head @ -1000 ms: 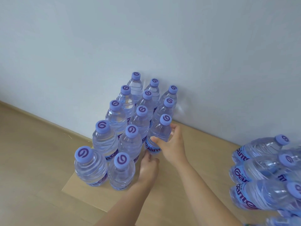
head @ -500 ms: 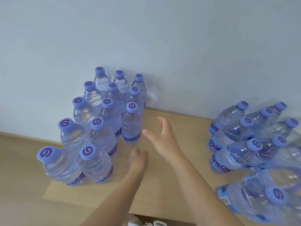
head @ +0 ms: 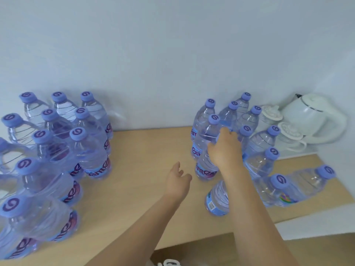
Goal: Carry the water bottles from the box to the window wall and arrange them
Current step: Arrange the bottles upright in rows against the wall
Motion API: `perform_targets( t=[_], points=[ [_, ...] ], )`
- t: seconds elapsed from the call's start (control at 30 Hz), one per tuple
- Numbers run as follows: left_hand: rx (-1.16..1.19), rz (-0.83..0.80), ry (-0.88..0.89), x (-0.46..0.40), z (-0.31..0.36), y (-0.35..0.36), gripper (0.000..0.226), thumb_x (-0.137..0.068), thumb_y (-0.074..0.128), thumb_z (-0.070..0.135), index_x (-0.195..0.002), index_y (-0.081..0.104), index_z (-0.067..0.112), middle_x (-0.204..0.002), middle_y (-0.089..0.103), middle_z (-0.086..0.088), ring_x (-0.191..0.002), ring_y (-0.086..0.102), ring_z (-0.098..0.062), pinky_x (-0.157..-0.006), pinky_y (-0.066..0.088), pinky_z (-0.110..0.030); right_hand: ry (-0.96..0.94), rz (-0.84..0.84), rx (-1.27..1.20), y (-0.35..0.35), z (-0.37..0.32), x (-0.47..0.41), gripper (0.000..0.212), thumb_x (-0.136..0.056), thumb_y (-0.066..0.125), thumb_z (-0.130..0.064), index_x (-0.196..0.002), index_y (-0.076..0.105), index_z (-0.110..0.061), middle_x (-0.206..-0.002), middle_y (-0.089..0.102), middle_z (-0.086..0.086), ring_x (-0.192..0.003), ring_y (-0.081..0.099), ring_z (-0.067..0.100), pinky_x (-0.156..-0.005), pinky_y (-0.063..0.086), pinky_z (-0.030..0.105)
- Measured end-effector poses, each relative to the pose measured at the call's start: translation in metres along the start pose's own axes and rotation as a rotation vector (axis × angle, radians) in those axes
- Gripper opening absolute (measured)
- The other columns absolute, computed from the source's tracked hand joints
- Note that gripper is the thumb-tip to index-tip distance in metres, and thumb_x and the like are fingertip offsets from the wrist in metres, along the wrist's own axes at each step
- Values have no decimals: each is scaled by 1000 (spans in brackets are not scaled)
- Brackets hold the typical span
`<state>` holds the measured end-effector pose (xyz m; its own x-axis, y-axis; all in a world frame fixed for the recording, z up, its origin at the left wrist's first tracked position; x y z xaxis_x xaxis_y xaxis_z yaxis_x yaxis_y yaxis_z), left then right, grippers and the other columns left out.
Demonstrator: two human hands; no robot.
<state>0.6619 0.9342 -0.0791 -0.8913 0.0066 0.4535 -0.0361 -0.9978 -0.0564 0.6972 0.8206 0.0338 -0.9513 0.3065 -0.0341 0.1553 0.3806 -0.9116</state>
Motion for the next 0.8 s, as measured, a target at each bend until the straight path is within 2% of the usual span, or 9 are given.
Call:
perform_targets(
  t=[0.1,0.27,0.37,0.4,0.47,0.53,0.63,0.73,0.8],
  points=[
    [-33,-34,19,2,0,3,66,-89,47,4,-149,22,15,-154,28,3,-136,36,-11,-86,35,-22,51,-67,-55,6,7,-5,30,-93,51,-13,-118,40,-1,-117,49,20,-101,51,34,-69,31,30],
    [-128,-97,56,1,2,-4,69,-88,56,5,-148,25,15,-152,31,3,-137,35,-11,-83,37,-21,-1,-62,-53,3,4,-2,25,-93,53,-22,-109,45,-5,-106,55,11,-90,51,29,-68,33,31],
    [-188,-127,122,4,5,-15,80,-81,70,15,-148,25,18,-150,33,7,-135,35,-8,-83,37,-18,-57,-59,-108,-7,0,6,23,-90,57,-27,-103,47,-10,-89,52,2,-79,44,22,-64,31,31],
    [-194,-139,145,6,7,-20,84,-77,74,17,-147,27,22,-145,37,11,-131,39,-4,-81,38,-15,-82,-59,-153,-13,-2,9,24,-88,59,-30,-101,48,-12,-85,50,-2,-79,44,21,-64,31,31],
    [-130,-194,203,9,10,-33,79,-67,82,14,-132,42,31,-122,53,21,-105,55,8,-71,43,-7,-131,-76,-280,-25,-9,14,25,-83,65,-34,-94,52,-16,-81,49,-7,-79,49,19,-66,35,31],
    [-84,-207,252,12,12,-46,73,-55,85,7,-115,50,30,-102,65,15,-83,64,1,-66,51,-16,-165,-82,-424,-35,-19,19,27,-76,70,-39,-85,54,-18,-74,51,-9,-70,51,13,-62,36,28],
    [-41,-150,251,21,16,-64,74,-46,85,9,-112,52,12,-97,67,-7,-80,65,-17,-74,58,-39,-168,-65,-652,-37,-38,21,32,-68,75,-43,-83,59,-20,-66,51,-9,-57,48,4,-55,38,21],
    [18,-199,259,36,21,-77,54,-50,81,12,-97,57,3,-79,67,-9,-64,62,-18,-58,55,-33,-175,-317,-940,-23,-59,27,33,-71,76,-35,-97,59,-22,-81,61,-8,-66,59,-5,-62,47,12],
    [41,-280,273,51,25,-84,29,-58,73,11,-79,57,-2,-65,61,-12,-53,53,-21,-50,44,-24,-218,-522,-967,-2,-70,36,46,-72,79,-27,-110,53,-21,-96,68,-1,-86,67,6,-75,54,25]
  ],
)
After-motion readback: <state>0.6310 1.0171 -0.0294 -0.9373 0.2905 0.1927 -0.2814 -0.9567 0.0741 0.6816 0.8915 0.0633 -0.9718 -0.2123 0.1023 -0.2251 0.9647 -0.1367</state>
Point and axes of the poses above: each hand's wrist, its own x-axis away from the middle knuckle, its own y-axis out of the palm, z = x × y, the point moved 2 cm from there along -x, towards the middle knuckle
